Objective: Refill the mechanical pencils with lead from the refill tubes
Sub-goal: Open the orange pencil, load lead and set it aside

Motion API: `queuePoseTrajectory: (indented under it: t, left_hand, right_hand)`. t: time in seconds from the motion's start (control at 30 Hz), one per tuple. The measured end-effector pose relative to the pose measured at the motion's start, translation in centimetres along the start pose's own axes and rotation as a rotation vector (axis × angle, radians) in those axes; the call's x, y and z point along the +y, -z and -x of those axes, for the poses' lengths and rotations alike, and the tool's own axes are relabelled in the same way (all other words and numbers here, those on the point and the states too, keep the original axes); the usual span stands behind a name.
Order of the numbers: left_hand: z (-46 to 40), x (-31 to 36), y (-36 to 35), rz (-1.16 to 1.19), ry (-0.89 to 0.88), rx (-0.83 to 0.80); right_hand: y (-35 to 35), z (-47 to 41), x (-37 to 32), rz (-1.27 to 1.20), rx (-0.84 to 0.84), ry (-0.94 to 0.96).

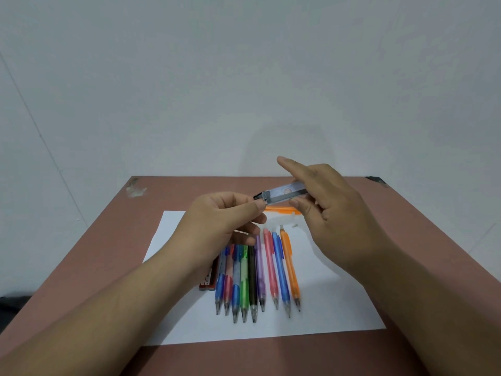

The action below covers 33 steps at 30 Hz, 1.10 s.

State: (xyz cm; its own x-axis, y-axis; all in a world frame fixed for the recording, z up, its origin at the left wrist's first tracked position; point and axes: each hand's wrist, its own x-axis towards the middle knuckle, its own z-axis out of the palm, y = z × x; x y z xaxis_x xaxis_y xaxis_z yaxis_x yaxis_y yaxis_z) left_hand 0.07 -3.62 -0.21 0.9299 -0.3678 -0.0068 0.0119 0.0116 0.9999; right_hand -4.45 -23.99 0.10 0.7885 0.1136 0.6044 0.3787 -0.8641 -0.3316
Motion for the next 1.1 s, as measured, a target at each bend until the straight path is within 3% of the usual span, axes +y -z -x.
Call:
queuePoseTrajectory:
  t: [0.37,0.63,1.1]
  left_hand:
    - [0.27,0.17,-0.1,-0.071,-0.045,0.001]
    - [0.09,0.26,0.01,0.021,-0.01,-0.003]
    - [0.25,0.29,0.25,-0.209,-0.099,0.053]
  right_hand:
    - [0.08,0.04,-0.08,-0.01,0.026,0.003]
    - [0.24,0.05,0.1,-0.053,0.059,0.004]
    - [0.63,0.09,-0.06,-0.07,0.051,-0.07]
